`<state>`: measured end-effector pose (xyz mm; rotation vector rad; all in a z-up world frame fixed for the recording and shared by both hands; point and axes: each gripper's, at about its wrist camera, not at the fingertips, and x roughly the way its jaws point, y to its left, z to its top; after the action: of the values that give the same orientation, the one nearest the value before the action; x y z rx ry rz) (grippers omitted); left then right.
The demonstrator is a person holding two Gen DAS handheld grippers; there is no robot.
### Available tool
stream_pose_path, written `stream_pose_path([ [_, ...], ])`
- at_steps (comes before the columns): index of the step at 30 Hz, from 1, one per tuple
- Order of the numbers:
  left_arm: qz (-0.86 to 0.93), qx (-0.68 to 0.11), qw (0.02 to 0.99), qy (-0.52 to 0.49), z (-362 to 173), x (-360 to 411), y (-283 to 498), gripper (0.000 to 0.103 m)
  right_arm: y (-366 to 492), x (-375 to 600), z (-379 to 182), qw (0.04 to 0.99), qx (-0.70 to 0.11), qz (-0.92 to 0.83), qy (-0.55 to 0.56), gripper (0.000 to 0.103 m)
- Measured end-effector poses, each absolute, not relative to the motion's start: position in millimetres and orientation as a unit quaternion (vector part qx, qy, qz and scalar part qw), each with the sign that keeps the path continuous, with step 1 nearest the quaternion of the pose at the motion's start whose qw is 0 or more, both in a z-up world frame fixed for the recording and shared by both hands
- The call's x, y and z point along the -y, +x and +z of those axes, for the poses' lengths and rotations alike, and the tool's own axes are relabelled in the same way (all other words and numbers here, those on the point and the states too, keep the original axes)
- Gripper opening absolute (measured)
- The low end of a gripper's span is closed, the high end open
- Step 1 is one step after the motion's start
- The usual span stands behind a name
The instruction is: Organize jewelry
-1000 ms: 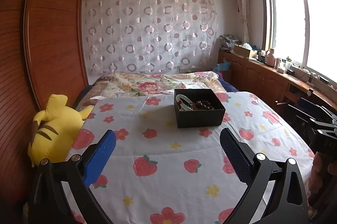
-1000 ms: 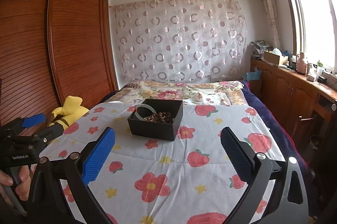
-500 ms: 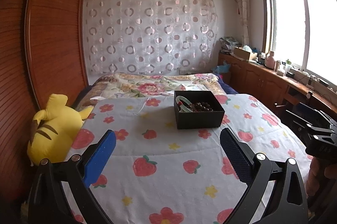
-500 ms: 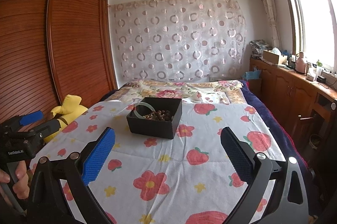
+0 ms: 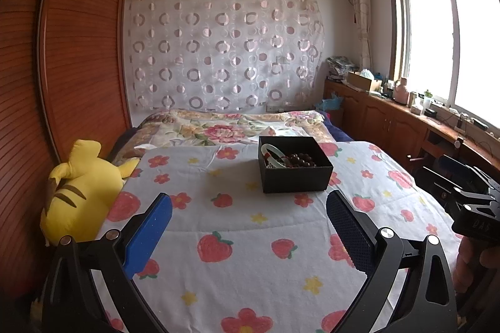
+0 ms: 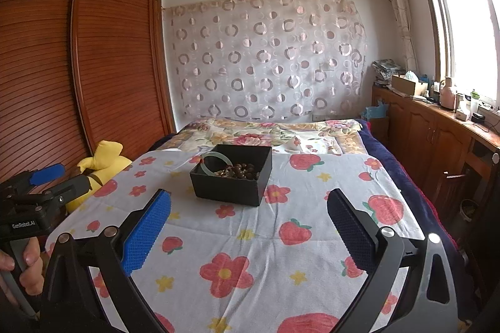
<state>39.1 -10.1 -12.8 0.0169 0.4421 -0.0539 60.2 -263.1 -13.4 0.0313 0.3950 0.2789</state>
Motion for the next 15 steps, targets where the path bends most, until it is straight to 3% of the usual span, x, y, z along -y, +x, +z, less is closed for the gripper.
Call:
stream_pose_path([
  [15, -0.026, -0.219, 0.975, 0.007, -14.0, 8.9, 39.3, 0.095, 59.8, 263.0, -13.8, 0.971, -0.195, 0.138, 0.015, 0.101],
])
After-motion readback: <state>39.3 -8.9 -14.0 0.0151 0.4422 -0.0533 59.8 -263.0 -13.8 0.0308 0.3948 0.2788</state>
